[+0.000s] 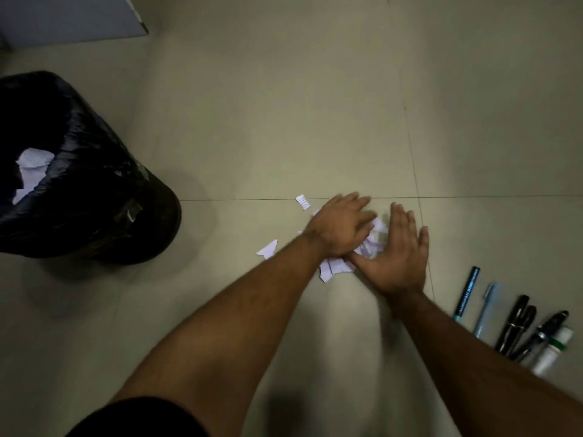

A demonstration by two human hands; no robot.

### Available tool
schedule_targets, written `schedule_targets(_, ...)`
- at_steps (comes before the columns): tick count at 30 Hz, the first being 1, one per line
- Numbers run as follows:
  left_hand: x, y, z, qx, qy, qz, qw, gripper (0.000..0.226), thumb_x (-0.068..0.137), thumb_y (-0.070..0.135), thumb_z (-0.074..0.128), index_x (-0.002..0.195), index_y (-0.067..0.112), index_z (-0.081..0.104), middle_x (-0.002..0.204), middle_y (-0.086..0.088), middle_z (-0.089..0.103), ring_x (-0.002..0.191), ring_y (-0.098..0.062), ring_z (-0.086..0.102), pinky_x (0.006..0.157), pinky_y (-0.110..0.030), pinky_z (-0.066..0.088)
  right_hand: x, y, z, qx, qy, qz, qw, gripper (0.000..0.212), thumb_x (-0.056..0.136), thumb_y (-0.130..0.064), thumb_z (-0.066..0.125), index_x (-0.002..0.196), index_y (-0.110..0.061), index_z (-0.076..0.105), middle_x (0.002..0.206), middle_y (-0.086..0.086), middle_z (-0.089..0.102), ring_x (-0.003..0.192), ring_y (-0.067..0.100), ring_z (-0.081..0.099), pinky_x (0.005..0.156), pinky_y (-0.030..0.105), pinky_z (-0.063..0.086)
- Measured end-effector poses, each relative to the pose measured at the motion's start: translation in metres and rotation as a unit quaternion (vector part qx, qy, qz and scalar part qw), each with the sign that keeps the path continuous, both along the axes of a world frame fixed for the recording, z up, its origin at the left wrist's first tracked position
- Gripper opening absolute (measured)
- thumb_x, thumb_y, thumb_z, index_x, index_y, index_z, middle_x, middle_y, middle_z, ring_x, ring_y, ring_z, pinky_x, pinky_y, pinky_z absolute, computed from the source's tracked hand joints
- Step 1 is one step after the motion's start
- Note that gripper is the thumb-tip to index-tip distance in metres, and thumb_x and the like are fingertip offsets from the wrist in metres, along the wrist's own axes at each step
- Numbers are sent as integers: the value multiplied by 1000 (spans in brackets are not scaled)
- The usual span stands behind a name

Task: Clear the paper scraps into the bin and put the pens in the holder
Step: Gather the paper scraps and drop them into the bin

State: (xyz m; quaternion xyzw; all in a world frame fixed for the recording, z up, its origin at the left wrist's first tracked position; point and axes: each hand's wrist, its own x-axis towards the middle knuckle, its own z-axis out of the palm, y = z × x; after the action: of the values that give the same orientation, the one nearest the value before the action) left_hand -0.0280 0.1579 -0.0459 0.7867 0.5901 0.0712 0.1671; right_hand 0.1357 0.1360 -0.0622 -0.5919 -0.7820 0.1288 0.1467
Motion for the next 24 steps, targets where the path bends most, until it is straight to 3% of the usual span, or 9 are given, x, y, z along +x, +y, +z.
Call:
schedule_targets(3, -16, -53, 0, 57, -16, 45, 997, 45, 94, 38, 38, 121, 15, 66, 135, -16, 58, 127, -34, 52, 109, -45, 37, -2, -2, 4, -16, -4, 77, 997, 108, 75, -85, 39, 152, -10, 31, 157, 9, 36, 148, 27, 28, 120, 52, 19)
schedule_targets(6, -38, -61, 10, 98, -23, 191, 976, 48, 92, 36, 42, 128, 11, 60, 138, -17, 55, 128, -34, 51, 112, -44, 35, -8, -8, 7, -47, -25, 118, 992, 115, 71, -93, 35, 152, -11, 33, 158, 10, 34, 149, 28, 25, 121, 51, 18)
schedule_targets(8, -54, -51, 16, 31, -12, 240, 970, 53, 94, 39, 39, 139, 13, 51, 148, -19, 45, 137, -35, 41, 116, -45, 29, -19, -21, 8, -58, -9, 127, 990, 117, 71, -94, 32, 151, -9, 35, 158, 11, 34, 149, 29, 25, 121, 50, 17)
schedule_targets(10, -63, -43, 16, -57, 1, 210, 976, 54, 97, 42, 35, 145, 17, 44, 155, -19, 34, 143, -37, 31, 119, -42, 23, -34, -33, 7, -65, 7, 145, 987, 114, 74, -91, 31, 152, -8, 33, 159, 10, 32, 150, 28, 23, 122, 49, 16)
schedule_targets(13, -60, -55, 14, -83, -37, 181, 979, 52, 96, 38, 33, 140, 16, 51, 152, -16, 41, 142, -32, 35, 118, -39, 26, -42, -42, 11, -95, 59, 146, 983, 111, 75, -85, 42, 155, -9, 25, 161, 5, 28, 152, 24, 19, 124, 44, 13)
schedule_targets(17, -58, -98, 29, -34, -154, 283, 946, 54, 90, 28, 37, 139, 11, 51, 142, -7, 54, 131, -23, 50, 111, -30, 35, -31, -54, 18, -126, 111, 165, 972, 115, 69, -80, 57, 156, -13, 21, 162, 2, 25, 152, 20, 17, 124, 34, 12)
schedule_targets(20, -59, -124, 35, 41, -73, 372, 925, 59, 85, 34, 39, 137, 10, 52, 138, -9, 57, 126, -28, 52, 106, -34, 38, -24, -58, 25, -149, 129, 159, 967, 122, 62, -75, 73, 156, -14, 23, 161, 0, 27, 151, 17, 20, 122, 31, 15)
schedule_targets(22, -51, -137, 35, -38, -30, 410, 911, 68, 83, 43, 42, 144, 12, 42, 146, -11, 46, 133, -31, 44, 108, -39, 35, -24, -54, 27, -153, 125, 167, 966, 123, 59, -74, 76, 154, -14, 26, 159, -1, 32, 149, 18, 26, 120, 30, 18)
schedule_targets(24, -43, -144, 34, -107, -67, 403, 907, 78, 78, 48, 47, 148, 14, 35, 149, -10, 41, 137, -29, 38, 111, -40, 34, -26, -45, 29, -143, 73, 213, 964, 124, 58, -81, 68, 154, -14, 26, 159, 2, 33, 148, 22, 27, 119, 30, 16)
